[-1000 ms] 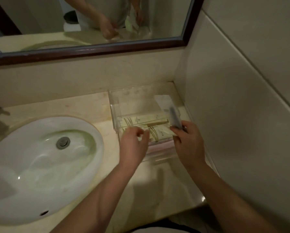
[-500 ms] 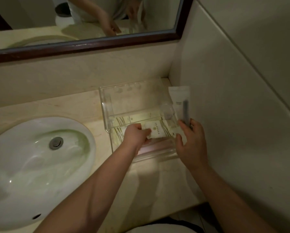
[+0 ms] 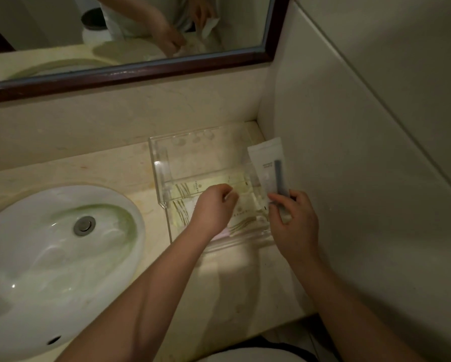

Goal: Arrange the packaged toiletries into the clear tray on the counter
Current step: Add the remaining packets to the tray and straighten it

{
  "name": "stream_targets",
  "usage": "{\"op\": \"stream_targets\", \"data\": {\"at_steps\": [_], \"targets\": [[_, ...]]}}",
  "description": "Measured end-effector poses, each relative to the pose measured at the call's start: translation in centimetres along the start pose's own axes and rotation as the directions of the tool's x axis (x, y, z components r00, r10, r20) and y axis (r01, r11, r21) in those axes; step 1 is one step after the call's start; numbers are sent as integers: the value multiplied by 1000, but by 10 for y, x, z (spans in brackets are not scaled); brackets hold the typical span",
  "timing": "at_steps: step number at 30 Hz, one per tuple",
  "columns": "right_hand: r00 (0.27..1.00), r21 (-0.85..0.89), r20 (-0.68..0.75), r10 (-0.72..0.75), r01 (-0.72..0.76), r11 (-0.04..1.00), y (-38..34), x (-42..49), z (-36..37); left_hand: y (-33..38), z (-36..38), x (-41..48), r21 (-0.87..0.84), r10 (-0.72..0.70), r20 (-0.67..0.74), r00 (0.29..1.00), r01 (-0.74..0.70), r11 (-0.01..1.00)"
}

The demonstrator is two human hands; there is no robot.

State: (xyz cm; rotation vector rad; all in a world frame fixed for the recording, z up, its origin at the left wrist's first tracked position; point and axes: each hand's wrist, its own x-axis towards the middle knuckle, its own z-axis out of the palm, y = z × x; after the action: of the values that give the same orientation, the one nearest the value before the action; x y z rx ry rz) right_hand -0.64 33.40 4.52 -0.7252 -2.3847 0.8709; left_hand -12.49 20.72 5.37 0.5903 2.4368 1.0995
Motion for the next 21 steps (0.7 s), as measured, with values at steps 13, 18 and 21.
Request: {"op": "stream_targets", "data": {"at_steps": [13, 18, 21], "targets": [[973, 16, 138, 184, -188, 982, -21, 15, -4, -1, -5, -19, -306, -115, 281, 953, 202, 930], [964, 5, 97, 248, -250, 968, -16, 10, -2, -23, 12, -13, -630, -410, 212, 887, 445, 636], [963, 15, 47, 266, -267, 963, -8, 10, -7, -21, 15, -2, -407, -391, 34, 920, 370, 835]]}}
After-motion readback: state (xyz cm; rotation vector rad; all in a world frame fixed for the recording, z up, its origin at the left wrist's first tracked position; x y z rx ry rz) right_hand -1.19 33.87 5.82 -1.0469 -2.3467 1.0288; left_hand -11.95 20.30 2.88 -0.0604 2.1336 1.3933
